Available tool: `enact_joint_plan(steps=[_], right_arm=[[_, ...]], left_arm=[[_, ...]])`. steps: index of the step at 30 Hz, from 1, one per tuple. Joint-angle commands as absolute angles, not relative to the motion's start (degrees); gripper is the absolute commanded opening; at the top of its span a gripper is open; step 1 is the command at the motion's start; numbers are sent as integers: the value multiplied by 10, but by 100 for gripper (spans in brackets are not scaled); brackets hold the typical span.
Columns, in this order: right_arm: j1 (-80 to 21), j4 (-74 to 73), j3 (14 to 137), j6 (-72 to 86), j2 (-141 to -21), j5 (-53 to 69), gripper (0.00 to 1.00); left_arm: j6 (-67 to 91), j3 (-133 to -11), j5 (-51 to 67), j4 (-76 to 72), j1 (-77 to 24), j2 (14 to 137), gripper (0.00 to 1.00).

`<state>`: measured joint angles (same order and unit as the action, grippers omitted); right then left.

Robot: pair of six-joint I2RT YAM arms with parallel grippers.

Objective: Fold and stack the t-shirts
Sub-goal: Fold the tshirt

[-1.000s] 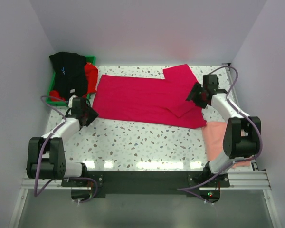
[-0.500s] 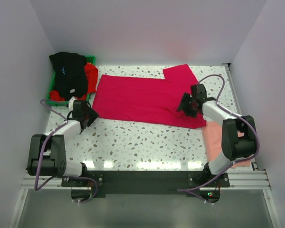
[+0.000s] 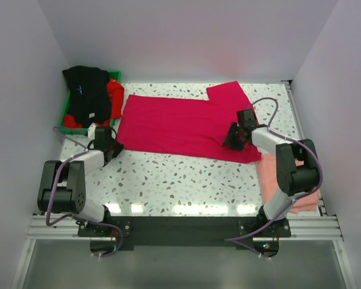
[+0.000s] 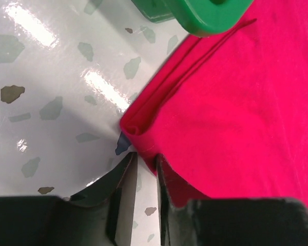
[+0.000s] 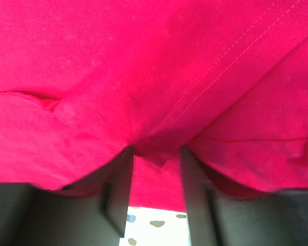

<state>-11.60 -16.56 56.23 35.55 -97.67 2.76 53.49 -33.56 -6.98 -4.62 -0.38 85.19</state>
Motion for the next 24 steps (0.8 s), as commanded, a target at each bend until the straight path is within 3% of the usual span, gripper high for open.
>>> enact_joint_plan(steps=[1,5,7,10,24], right_arm=[[-119,-140,577,365,-989,32,39],[-119,-143,598,367,-997,34,19],[-119,-148,613,368,-1001,36,7],[-119,-156,641,368,-1012,39,0],[-119,-211,872,332,-1174,76,2]], left_arm=[[534,-344,-90,-50,0,854,23],[532,-345,-94,-46,0,852,9],[531,-343,-93,-44,0,850,7],[530,-340,-91,-42,0,848,5],[523,-337,-83,-38,0,835,3]])
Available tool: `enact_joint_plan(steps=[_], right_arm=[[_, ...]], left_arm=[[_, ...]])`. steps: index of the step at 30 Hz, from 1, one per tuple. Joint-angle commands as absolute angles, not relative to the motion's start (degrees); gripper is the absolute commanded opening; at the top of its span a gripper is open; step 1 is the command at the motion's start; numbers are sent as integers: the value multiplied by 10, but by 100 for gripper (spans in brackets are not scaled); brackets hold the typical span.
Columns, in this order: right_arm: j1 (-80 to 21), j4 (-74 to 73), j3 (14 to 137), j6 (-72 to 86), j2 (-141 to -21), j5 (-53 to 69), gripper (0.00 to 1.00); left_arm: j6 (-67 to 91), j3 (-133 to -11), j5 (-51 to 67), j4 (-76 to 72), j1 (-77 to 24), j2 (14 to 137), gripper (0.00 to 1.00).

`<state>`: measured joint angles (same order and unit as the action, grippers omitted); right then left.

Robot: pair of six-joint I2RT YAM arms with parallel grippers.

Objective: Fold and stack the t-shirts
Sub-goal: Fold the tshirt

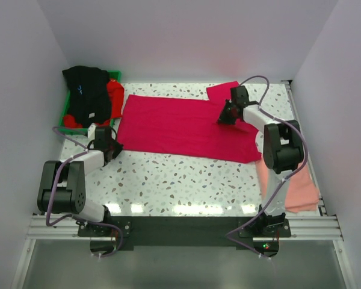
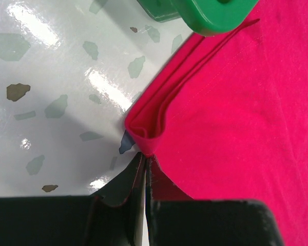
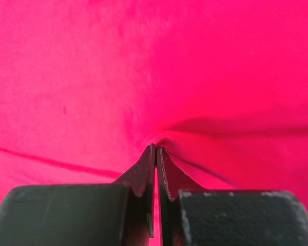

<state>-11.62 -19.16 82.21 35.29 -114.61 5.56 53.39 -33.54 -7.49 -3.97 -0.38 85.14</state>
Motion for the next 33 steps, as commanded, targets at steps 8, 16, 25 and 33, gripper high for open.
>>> enact_joint_plan(steps=[8,16,25,33], right_arm=[[-144,-228,946,281,-1224,78,31],[-145,-268,901,276,-1124,2,61],[-106,-286,631,346,-858,-69,59],[-76,-310,469,361,-692,-135,59]], left_arm=[[520,-337,-83,-33,0,828,3],[524,-337,-84,-33,0,836,3],[527,-336,-84,-34,0,832,1],[530,-336,-78,-34,0,830,0]])
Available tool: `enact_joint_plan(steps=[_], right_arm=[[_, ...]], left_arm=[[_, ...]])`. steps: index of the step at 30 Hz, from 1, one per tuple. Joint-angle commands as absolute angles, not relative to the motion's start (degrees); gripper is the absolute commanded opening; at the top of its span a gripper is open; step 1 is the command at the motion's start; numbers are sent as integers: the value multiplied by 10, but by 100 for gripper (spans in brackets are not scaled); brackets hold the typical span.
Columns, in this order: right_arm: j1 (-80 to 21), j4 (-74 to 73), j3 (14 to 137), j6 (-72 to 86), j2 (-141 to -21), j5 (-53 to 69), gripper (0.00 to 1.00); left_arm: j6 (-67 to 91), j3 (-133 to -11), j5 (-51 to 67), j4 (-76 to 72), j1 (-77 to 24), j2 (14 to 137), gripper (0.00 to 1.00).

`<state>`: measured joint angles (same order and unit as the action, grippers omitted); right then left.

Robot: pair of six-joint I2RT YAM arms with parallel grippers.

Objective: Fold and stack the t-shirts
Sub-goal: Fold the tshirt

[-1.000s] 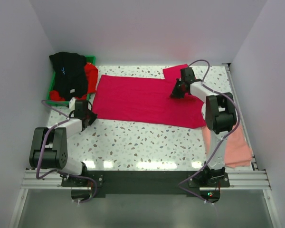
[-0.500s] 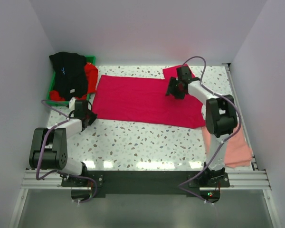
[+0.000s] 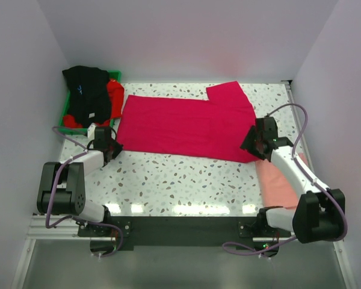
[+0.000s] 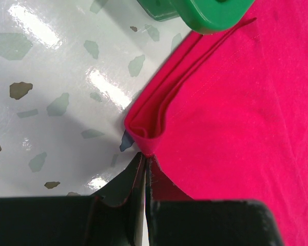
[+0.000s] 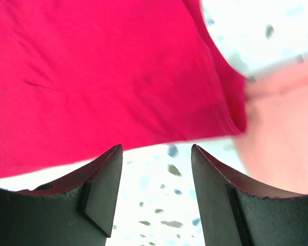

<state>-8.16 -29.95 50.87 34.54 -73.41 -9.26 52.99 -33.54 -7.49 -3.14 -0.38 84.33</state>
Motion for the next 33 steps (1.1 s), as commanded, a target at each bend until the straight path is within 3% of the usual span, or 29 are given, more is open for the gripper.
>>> enact_joint_plan(steps=[1,17,19,20,24,28,33], right_arm=[[-67,-306,459,361,-684,-135,60],[-35,-180,428,395,-817,-92,61],[-35,-168,429,402,-828,-92,59],[-35,-166,430,403,-830,-94,57],[-34,-165,434,403,-833,-97,41],[-34,-172,437,398,-828,-104,22],[-34,-185,449,390,-819,-110,11]], left_arm=[[531,-337,-78,-34,0,830,0],[521,-332,-72,-41,0,818,1],[521,-330,-73,-43,0,813,10],[521,-330,-76,-42,0,812,19],[524,-327,-89,-36,0,802,36],[529,-325,-107,-25,0,802,43],[533,-329,-134,-21,0,809,50]])
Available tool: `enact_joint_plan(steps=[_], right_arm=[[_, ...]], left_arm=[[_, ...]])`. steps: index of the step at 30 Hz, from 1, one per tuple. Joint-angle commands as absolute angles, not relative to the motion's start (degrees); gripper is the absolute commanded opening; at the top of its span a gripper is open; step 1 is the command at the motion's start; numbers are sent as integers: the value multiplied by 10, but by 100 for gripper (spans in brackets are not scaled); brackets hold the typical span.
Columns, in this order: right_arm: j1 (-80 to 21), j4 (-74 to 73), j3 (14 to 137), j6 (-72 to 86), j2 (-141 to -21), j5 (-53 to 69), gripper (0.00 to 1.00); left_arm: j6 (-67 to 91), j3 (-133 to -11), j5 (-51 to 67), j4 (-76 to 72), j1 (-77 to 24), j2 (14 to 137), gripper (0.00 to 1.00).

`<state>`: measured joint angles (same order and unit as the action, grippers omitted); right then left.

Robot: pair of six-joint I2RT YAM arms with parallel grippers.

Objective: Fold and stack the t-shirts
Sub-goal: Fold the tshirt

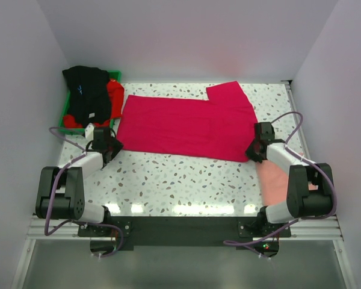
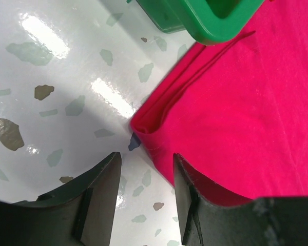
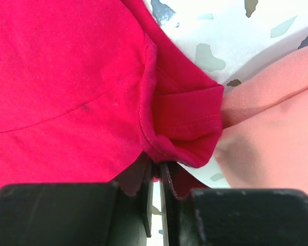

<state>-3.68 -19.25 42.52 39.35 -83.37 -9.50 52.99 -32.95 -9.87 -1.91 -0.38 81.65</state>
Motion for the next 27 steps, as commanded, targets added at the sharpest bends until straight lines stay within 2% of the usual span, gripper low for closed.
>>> enact_joint_plan(steps=[1,4,7,10,14,16,27], right_arm=[[-34,-188,452,388,-817,-108,9],[-34,-196,461,385,-812,-105,4],[-34,-208,470,378,-802,-105,2],[-34,-222,482,372,-791,-107,2],[-33,-243,491,364,-772,-112,1],[-33,-258,497,360,-754,-113,1],[-16,-372,503,348,-637,-98,0]], left_arm=[[535,-331,-136,-21,0,812,50],[536,-340,-146,-20,0,829,50],[539,-345,-151,-21,0,845,44],[541,-349,-154,-20,0,855,33],[543,-352,-142,-15,0,855,7],[547,-351,-135,-11,0,843,1],[550,-289,-152,95,0,672,0]])
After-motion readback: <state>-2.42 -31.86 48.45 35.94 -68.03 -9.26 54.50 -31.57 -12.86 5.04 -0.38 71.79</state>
